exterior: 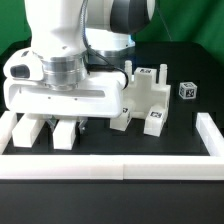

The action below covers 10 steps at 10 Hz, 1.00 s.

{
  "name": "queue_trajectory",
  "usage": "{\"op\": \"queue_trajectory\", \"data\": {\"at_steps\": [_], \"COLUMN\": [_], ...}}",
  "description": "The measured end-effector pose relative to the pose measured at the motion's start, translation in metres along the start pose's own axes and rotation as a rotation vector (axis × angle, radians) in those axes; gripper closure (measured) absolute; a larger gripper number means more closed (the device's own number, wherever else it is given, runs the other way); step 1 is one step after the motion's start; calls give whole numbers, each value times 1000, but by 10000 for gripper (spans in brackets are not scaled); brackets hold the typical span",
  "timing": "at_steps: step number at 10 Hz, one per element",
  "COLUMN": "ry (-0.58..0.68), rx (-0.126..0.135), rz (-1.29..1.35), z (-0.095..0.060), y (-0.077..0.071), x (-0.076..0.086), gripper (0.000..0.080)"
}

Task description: Assemble chair

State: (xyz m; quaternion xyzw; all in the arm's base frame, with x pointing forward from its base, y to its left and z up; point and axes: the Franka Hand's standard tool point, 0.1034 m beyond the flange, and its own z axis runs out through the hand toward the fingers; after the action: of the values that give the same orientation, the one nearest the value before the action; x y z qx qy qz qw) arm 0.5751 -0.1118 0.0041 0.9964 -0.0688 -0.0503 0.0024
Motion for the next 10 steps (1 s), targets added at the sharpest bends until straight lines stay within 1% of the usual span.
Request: {"op": "queue_trajectory", "data": {"at_steps": [3,4,5,7,8,9,10], "ry": [3,5,1,5,15,7,3], "rx": [1,1,8,27,34,46,57], "rz": [-12,-39,-85,-91,-98,-102,-99], "z": [-2,-7,-20,-48,-63,-78,-92], "y": [-5,-4,-6,-12,-17,-19,-19], "x": [2,3,3,3,5,4,3], "gripper": [514,514,512,512,512,512,512]}}
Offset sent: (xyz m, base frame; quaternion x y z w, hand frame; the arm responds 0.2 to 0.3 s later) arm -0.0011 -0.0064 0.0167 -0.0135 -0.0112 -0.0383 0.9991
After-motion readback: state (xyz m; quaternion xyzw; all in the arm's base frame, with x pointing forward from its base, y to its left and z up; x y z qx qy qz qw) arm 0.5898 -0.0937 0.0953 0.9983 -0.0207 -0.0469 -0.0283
